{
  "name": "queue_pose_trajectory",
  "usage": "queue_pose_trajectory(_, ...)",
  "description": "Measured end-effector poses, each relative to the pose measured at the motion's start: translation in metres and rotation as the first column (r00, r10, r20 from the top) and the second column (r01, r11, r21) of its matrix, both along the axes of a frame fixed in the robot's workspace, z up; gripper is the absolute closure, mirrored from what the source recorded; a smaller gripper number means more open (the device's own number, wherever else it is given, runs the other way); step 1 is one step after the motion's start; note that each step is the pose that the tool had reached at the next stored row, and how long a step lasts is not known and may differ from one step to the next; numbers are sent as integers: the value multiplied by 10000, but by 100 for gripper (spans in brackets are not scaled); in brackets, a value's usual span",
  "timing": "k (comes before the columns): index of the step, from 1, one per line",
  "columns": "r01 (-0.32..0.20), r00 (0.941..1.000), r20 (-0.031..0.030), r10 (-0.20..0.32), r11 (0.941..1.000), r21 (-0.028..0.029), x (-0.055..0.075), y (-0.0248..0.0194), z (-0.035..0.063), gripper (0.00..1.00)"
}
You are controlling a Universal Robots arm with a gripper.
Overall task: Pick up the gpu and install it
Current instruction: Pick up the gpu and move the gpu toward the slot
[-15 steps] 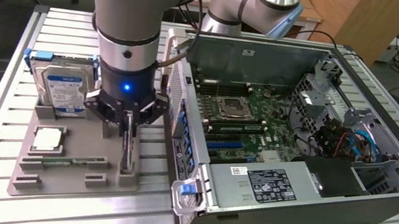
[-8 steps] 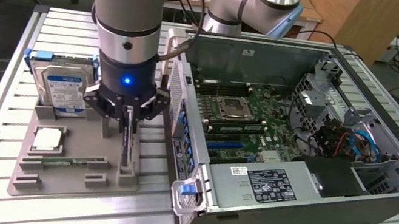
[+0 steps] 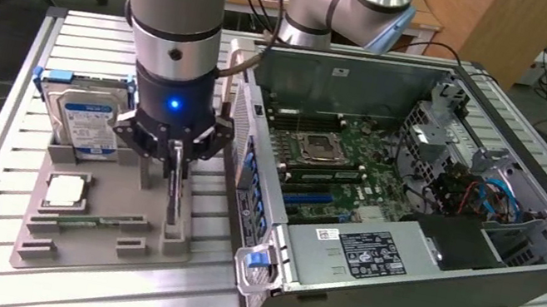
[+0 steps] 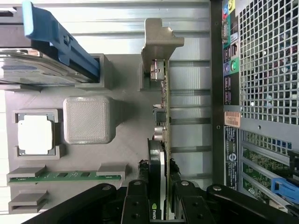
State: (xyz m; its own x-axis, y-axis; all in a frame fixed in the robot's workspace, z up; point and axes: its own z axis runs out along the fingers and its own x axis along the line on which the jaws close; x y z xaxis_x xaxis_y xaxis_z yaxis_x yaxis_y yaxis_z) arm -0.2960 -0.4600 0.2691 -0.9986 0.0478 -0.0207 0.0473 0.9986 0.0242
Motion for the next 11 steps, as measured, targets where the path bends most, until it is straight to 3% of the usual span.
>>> queue_pose_trajectory(11, 0, 10000, 1, 0, 10000, -3, 0, 0, 205, 73)
